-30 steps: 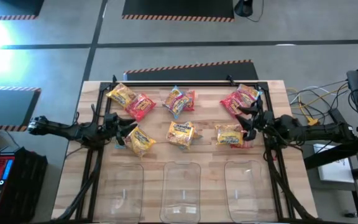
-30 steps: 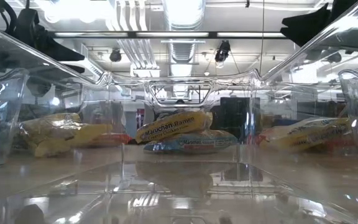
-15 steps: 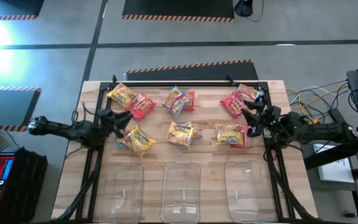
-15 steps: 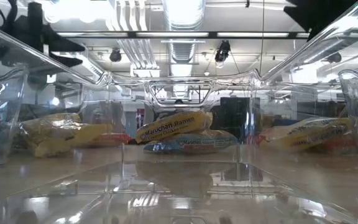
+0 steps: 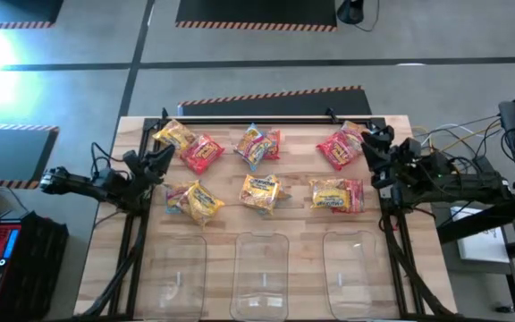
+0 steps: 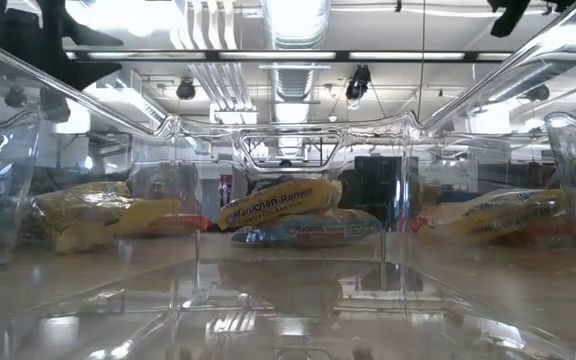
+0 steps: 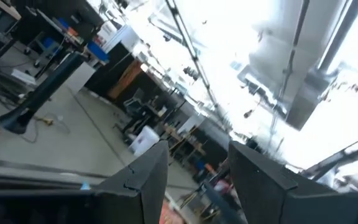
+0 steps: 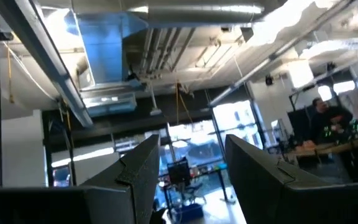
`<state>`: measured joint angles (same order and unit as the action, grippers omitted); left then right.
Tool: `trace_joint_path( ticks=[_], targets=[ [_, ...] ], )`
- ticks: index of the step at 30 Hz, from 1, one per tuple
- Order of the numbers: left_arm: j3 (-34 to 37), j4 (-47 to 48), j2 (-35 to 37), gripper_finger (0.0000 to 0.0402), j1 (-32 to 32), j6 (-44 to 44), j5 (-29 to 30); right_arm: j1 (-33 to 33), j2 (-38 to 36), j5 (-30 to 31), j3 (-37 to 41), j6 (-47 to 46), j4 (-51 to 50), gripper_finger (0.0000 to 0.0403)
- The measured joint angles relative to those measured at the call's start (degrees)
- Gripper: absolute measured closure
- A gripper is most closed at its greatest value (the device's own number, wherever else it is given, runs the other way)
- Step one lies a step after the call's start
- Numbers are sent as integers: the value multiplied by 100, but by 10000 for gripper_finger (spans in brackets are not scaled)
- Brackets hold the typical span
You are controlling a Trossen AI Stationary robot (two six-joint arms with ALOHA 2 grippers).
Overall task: Sort Maruchan noodles
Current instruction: Put the blue noodle pack into the right transparent bin
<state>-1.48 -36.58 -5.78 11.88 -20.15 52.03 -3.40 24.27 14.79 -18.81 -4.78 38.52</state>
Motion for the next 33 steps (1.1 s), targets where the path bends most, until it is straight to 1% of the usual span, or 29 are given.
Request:
trace_joint_path(
  ticks=[2, 4, 8, 10, 12, 16, 19, 23, 26, 29, 33],
  targets=[
    [-7, -130, 0, 249, 0, 160, 0, 2, 197, 33, -219, -120, -304, 232],
    [-90, -98, 0, 249, 0, 242, -1, 2, 411, 189, -487, -211, -687, 232],
    [-365, 96, 0, 249, 0, 336, -4, 0, 803, 970, -1088, -542, -1741, 232],
    [-566, 440, 0, 249, 0, 335, -8, 0, 941, 1380, -1425, -786, -2547, 232],
    [-799, 986, 0, 249, 0, 289, -54, 0, 1054, 1727, -1751, -1151, -3348, 232],
    [-1358, 2156, -84, 249, 0, 93, -52, -2, 1189, 2239, -2286, -2241, -4686, 232],
    [-1796, 2842, -266, 249, 0, 4, -51, 0, 1220, 2296, -2472, -3108, -5426, 232],
    [-2399, 3468, -669, 249, 0, -34, -27, 0, 1184, 2254, -2512, -4197, -5921, 232],
    [-2828, 3785, -1080, 249, 0, -81, 59, 0, 1306, 2207, -2511, -4825, -6284, 232],
    [-3228, 4049, -1532, 249, 0, -91, 101, 0, 1491, 2133, -2509, -5069, -6473, 232],
    [-3730, 4505, -2108, 249, -5, -147, 154, -2, 1744, 2120, -2507, -5093, -6455, 232]
  ],
)
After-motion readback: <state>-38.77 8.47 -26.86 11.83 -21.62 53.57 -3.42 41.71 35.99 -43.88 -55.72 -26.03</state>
